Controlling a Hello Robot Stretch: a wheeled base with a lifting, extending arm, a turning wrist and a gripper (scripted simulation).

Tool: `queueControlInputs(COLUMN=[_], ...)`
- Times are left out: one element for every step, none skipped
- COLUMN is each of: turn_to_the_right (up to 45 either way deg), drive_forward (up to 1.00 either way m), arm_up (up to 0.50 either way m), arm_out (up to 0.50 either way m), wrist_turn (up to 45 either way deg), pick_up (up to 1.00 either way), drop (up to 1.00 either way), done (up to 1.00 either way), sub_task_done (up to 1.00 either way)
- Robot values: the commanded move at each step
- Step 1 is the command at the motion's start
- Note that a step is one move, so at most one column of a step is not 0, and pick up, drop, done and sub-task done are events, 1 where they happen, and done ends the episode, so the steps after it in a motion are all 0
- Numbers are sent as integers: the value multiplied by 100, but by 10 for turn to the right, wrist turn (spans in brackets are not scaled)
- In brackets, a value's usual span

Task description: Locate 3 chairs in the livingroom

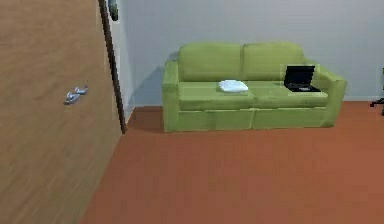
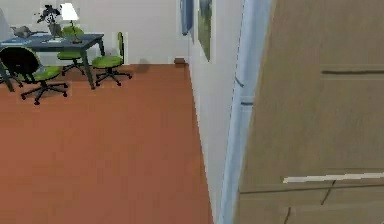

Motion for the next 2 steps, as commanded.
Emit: queueControlInputs(turn_to_the_right=[450, 180], drive_forward=[0, 0], arm_up=[0, 0], arm_out=[0, 0], wrist_turn=[0, 0], pick_up=[0, 0], drop=[0, 0], done=[0, 0], sub_task_done=[0, 0])
